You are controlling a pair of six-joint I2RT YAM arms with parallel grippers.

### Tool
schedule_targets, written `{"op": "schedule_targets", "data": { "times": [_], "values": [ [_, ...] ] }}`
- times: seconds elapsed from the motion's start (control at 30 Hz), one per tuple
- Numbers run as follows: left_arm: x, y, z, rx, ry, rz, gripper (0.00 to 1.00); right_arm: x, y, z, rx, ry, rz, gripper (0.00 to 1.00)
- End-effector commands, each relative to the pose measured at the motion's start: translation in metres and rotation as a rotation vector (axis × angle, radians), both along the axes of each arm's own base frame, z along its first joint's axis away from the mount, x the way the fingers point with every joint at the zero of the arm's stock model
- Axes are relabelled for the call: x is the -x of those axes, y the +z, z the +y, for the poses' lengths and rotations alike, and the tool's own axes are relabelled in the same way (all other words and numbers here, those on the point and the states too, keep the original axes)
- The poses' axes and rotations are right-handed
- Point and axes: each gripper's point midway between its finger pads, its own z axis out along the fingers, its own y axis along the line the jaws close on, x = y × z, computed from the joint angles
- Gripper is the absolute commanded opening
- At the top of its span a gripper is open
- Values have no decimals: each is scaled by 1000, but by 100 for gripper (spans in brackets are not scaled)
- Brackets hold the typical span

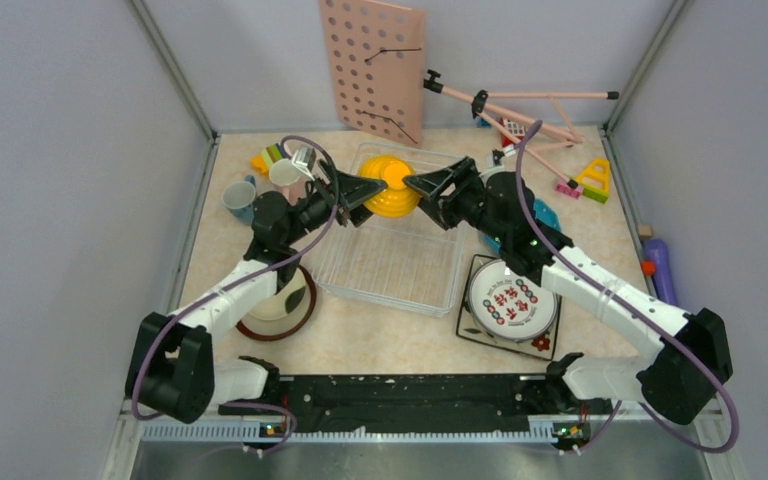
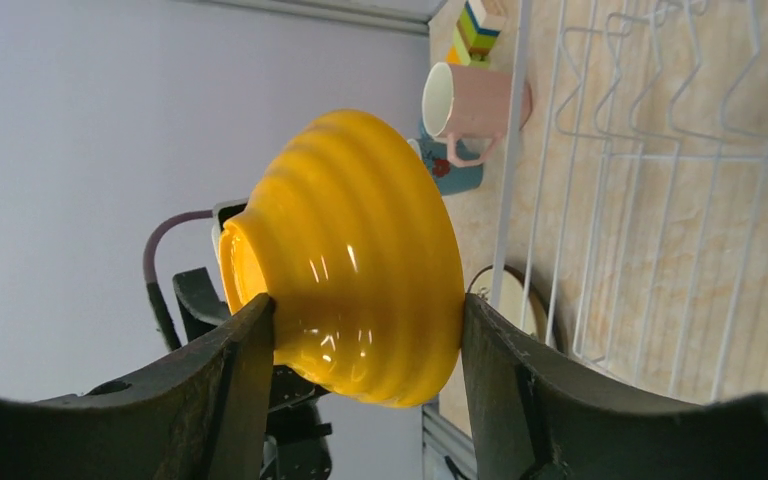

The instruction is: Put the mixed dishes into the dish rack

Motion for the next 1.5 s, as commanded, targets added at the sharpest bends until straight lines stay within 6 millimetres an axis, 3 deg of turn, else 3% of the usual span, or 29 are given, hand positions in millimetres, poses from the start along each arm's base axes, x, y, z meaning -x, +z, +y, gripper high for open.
{"op": "schedule_targets", "data": {
  "times": [0.0, 0.13, 0.27, 0.57, 0.83, 1.17, 1.47],
  "values": [
    [-8, -39, 20, -238, 149, 68, 98, 0, 17, -28, 67, -109, -102, 11],
    [-6, -51, 43, -298, 261, 95, 98, -2, 3, -43, 134, -145, -105, 11],
    [-3, -59, 65, -394, 323, 118, 98, 3, -23, -47, 241, -116, -82, 10],
    [16, -66, 101, -679, 399, 42, 98, 32, -62, -28, 472, 198, -234, 9],
    [25, -89, 112, -784, 388, 85, 98, 51, -91, -14, 543, 402, -288, 8],
    [31, -110, 119, -839, 387, 65, 98, 62, -151, 4, 675, 733, -198, 4],
    [40, -121, 114, -853, 326, 43, 98, 64, -184, 2, 714, 824, -109, 4]
  ]
}}
